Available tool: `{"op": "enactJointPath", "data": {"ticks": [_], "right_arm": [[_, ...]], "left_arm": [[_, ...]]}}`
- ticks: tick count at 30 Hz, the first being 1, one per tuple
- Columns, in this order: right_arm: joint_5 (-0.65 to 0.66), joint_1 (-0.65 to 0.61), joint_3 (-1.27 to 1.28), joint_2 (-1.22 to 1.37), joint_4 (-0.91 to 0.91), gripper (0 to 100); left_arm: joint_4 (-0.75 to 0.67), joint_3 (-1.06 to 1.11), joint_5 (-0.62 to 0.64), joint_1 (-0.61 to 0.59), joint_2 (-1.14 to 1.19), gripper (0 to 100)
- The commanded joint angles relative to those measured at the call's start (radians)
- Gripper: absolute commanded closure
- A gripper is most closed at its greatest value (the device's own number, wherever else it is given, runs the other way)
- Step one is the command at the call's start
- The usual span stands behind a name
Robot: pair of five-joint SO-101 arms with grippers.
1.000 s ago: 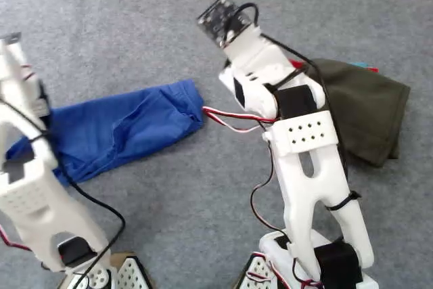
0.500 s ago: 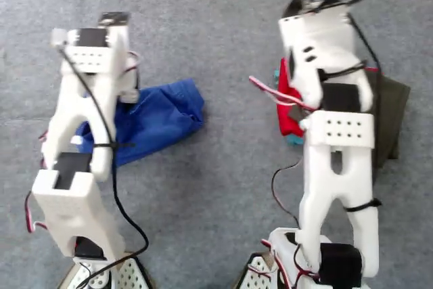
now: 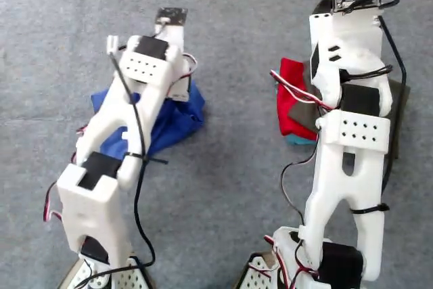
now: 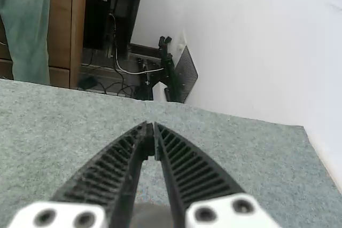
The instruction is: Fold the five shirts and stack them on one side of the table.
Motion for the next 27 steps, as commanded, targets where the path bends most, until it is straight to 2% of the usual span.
{"op": "enactJointPath", "data": {"ticks": [1,6,11,24,27], "right_arm": [[-0.005,0.006,-0.094,-0.005,-0.025,98.4],[-0.005,-0.006,-0.102,0.019,-0.025,98.4],[-0.005,-0.02,-0.102,0.021,-0.021,98.4],[-0.005,-0.021,-0.101,0.021,-0.018,98.4],[-0.003,-0.021,-0.101,0.021,-0.018,98.4]], "left_arm": [[-0.028,-0.027,0.008,0.01,0.034,97],[-0.028,-0.096,0.009,0.015,0.08,97],[-0.034,-0.168,0.078,0.008,0.092,97],[-0.075,-0.148,0.08,0.058,0.121,97],[-0.068,-0.17,0.103,0.051,0.146,90]]}}
